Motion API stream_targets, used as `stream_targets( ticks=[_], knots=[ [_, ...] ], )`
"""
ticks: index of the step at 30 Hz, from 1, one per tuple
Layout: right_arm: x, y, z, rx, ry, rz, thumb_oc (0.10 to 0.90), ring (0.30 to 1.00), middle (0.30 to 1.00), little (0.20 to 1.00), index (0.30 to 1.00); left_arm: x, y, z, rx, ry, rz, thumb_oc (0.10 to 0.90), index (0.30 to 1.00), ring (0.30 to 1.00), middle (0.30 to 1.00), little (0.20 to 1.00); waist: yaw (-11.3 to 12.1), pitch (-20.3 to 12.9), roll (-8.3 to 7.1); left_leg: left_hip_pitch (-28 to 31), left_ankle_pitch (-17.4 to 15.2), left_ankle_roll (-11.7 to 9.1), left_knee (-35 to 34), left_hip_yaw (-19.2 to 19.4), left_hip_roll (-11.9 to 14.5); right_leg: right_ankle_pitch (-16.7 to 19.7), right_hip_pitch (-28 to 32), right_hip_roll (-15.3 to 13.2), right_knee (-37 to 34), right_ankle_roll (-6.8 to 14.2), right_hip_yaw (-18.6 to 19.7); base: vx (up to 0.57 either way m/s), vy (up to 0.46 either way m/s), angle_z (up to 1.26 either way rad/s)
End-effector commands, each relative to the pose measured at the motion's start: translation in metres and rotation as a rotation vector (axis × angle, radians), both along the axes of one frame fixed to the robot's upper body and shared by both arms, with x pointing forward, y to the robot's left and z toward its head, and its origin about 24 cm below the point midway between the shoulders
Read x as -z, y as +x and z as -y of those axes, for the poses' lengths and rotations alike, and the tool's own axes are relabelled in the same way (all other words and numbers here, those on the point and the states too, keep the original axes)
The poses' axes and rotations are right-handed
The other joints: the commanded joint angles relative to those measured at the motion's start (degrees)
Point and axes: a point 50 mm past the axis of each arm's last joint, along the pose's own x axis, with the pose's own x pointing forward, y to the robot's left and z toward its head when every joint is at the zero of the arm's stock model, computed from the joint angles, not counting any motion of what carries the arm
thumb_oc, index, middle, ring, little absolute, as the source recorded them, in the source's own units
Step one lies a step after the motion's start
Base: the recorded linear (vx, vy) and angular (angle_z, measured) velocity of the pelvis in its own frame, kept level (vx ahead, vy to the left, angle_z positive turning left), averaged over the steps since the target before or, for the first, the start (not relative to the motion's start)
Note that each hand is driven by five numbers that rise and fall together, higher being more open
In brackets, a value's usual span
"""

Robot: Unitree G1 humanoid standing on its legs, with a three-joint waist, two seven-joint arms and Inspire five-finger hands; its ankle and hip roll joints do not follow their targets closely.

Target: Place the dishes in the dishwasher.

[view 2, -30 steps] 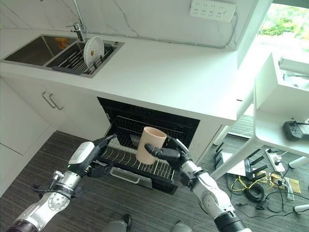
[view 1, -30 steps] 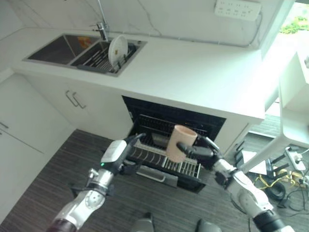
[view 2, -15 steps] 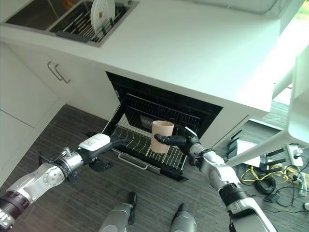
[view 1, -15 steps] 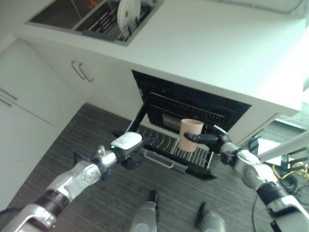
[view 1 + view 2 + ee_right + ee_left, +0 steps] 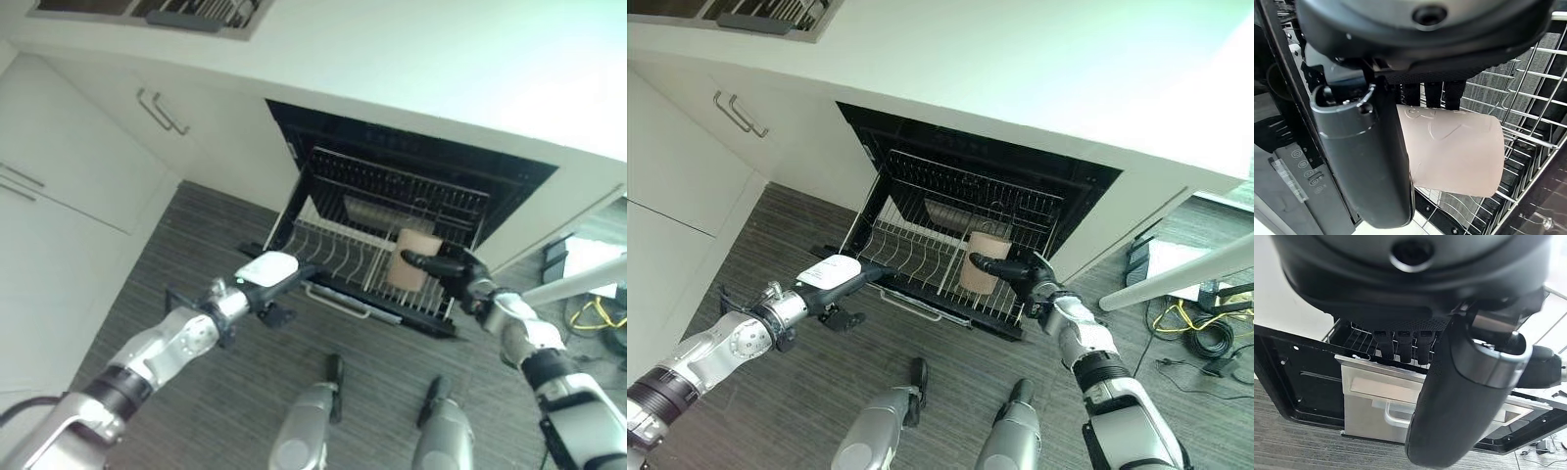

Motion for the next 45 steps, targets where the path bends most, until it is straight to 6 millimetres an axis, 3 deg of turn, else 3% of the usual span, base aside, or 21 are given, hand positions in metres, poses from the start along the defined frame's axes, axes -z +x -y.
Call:
stream_targets(
  ticks=[1,14,15,26,34,40,45],
  knots=[
    [-0.049,0.021,0.001,0.057,0.036,0.22,0.4,0.3,0.3,0.3,0.3,-0.023,0.004,0.017,0.047,-0.058,0.109,0.8,0.9,0.9,0.9,0.9,0.2,-2.1,-0.84,-0.8,-4.0,-3.1,1.6,2.0,4.1,1.4,0.9,-2.1,-4.2,4.9,4.9,-0.02,0.034,-0.01],
    [-0.031,0.016,0.003,0.187,-0.091,0.181,0.4,0.3,0.3,0.3,0.3,-0.016,0.002,0.025,0.037,-0.089,0.12,0.8,0.9,0.9,0.9,0.9,-0.6,-0.4,0.61,-1.1,-4.0,-3.0,1.6,3.0,3.8,2.0,0.0,-2.7,-4.2,5.2,5.3,-0.01,0.018,0.0],
    [-0.028,0.015,0.003,0.183,-0.095,0.167,0.8,0.9,0.9,0.9,0.9,-0.016,0.002,0.026,0.038,-0.091,0.119,0.8,0.9,0.9,0.9,0.9,-0.6,-0.4,0.63,-1.1,-3.9,-3.0,1.6,3.1,3.8,2.0,0.0,-2.8,-4.2,5.2,5.3,0.0,0.0,0.0],
    [-0.011,0.007,-0.002,0.262,-0.089,0.115,0.8,0.9,0.9,0.9,0.9,-0.007,-0.001,0.029,0.026,-0.085,0.125,0.8,0.9,0.9,0.9,0.9,-1.2,0.0,0.87,-0.8,-4.1,-3.1,1.6,3.2,4.0,1.9,0.2,-2.9,-4.2,5.3,5.4,0.0,0.0,0.0],
    [-0.001,-0.005,-0.02,0.24,-0.145,0.086,0.8,0.9,0.9,0.9,0.9,0.001,-0.006,0.026,-0.004,-0.089,0.111,0.8,0.9,0.9,0.9,0.9,-2.1,0.1,0.62,-0.3,-4.2,-3.0,1.6,3.5,4.2,1.7,0.5,-2.7,-4.2,5.3,5.9,0.01,0.01,-0.05],
    [-0.01,-0.018,-0.039,0.074,-0.452,0.264,0.8,0.9,0.9,0.9,0.9,0.011,-0.01,0.025,-0.041,-0.108,0.1,0.8,0.9,0.9,0.9,0.9,-3.2,-0.3,0.81,-0.1,-4.1,-3.0,1.6,3.8,4.3,1.5,0.4,-2.7,-4.2,5.5,6.3,0.02,0.037,-0.03],
    [-0.016,-0.029,-0.051,-0.018,-0.571,0.376,0.8,0.9,0.9,0.9,0.9,0.017,-0.015,0.024,-0.054,-0.121,0.086,0.8,0.9,0.9,0.9,0.9,-3.8,-0.6,1.19,0.1,-4.1,-3.0,1.6,4.0,4.4,1.4,0.4,-2.8,-4.2,5.6,6.5,0.02,0.045,-0.02]
  ],
)
